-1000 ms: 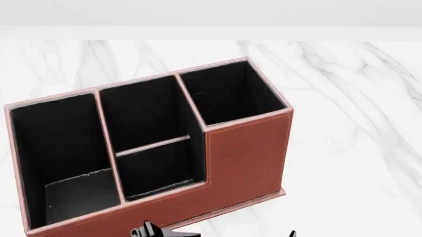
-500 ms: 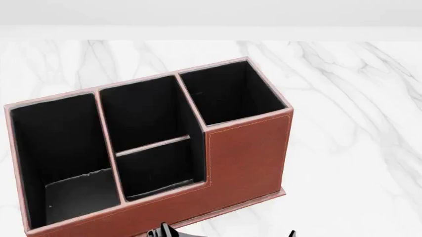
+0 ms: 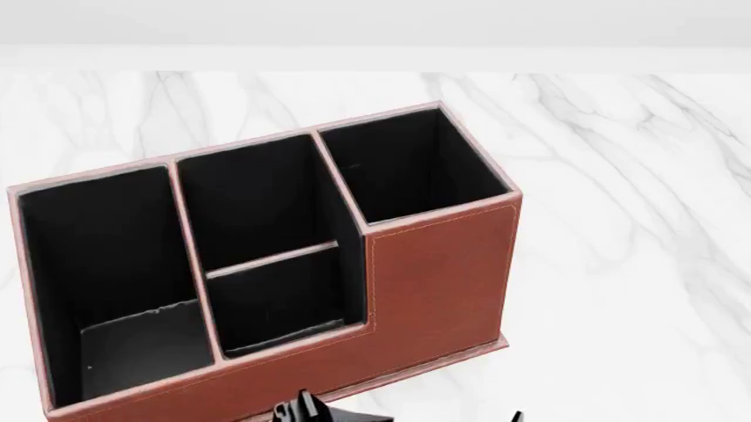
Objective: Pick up the book and place it in the back compartment of the caddy.
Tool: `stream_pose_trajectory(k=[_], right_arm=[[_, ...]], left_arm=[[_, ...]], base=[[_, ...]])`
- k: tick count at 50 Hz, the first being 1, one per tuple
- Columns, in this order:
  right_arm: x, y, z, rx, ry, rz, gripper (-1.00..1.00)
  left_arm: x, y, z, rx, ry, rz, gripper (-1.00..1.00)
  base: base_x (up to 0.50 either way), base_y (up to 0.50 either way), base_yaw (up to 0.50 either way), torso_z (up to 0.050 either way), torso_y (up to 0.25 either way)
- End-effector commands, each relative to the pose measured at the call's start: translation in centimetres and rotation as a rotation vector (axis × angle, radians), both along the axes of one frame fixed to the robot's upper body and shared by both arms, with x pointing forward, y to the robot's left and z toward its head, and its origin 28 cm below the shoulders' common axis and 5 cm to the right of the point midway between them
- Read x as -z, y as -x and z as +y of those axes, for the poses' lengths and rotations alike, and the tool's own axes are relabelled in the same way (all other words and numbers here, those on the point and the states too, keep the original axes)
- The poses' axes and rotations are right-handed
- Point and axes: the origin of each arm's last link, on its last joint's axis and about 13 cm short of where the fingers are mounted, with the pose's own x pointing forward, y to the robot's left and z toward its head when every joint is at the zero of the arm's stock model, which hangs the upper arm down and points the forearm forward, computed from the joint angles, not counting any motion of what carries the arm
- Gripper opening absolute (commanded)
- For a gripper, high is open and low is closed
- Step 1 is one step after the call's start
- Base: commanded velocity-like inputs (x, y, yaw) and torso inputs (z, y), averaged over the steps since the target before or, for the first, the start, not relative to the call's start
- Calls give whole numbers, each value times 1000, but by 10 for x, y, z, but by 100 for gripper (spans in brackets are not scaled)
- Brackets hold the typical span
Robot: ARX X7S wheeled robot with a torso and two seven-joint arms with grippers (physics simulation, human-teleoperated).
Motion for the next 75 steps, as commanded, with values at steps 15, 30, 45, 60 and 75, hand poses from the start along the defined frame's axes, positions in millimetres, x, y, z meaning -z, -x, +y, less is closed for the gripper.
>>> stream_pose_trajectory(k=[15,30,45,60,75], right_arm=[[0,1,1,-8,1,0,100],[0,0,1,-10,-1,1,100],[0,1,1,-12,-3,1,100],[0,1,0,-12,-6,0,100],[-1,1,0,-11,-7,0,100]], left_arm=[[5,-13,-13,-13,2,-9,100],[8,-14,-24,10,1,-3,100],[15,-12,-33,41,5,18,100],[24,-10,-33,69,7,56,-100],[24,-11,-29,50,11,52,-100]], base=[[0,0,0,0,0],[0,0,0,0,0],[0,0,0,0,0],[0,0,0,0,0],[0,0,0,0,0]])
